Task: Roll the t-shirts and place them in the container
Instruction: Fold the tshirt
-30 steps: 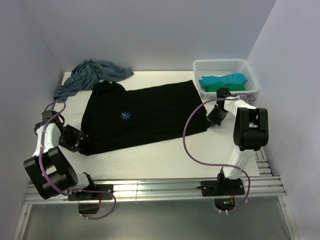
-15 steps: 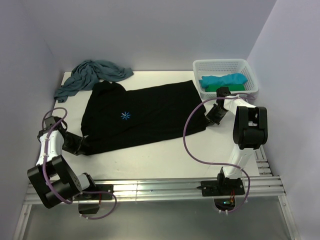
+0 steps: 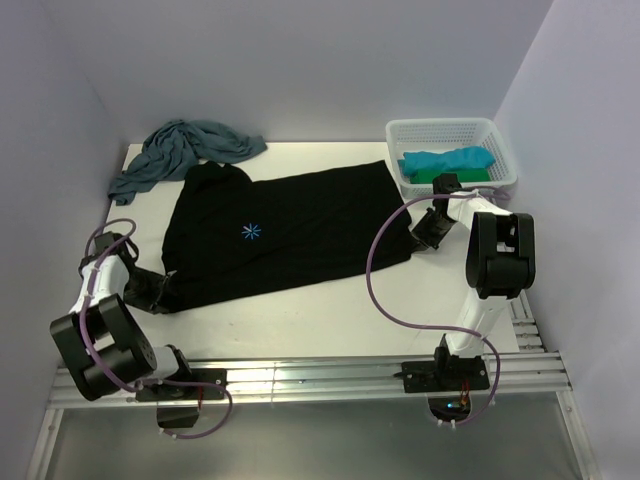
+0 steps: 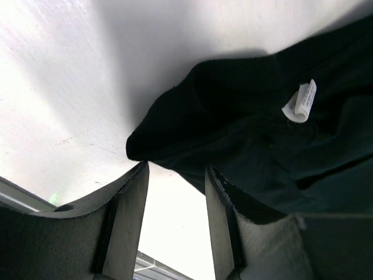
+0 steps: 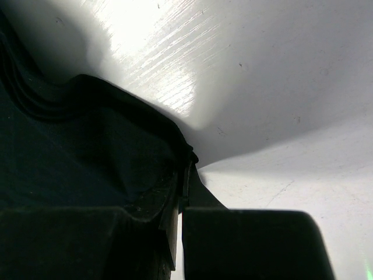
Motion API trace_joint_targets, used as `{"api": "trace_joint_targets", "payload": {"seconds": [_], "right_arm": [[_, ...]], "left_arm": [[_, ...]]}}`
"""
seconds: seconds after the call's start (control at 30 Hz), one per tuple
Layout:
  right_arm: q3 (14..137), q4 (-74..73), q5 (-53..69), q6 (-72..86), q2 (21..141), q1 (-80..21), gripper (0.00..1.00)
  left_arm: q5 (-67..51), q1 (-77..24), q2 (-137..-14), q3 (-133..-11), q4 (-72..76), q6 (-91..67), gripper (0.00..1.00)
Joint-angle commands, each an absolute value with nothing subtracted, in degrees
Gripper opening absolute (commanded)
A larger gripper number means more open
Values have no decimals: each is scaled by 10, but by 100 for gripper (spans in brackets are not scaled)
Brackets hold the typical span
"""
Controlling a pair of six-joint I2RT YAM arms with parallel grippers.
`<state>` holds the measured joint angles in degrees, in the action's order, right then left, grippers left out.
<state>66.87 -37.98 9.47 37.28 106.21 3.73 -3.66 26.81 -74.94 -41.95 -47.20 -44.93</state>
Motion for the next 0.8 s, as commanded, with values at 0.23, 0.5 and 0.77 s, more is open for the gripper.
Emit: {"api": "trace_joint_targets", "payload": {"seconds": [0.23, 0.5, 0.77], "right_arm": [[672, -364, 86, 376, 1070, 33, 0], [665, -370, 75, 372, 1054, 33, 0], [673, -379, 69, 368, 1055, 34, 0]], "left_arm": [[-6, 233, -842, -426, -410, -491, 39], [42, 204, -874, -459, -425, -482, 25], [40, 195, -905, -461, -422, -470, 1]]}}
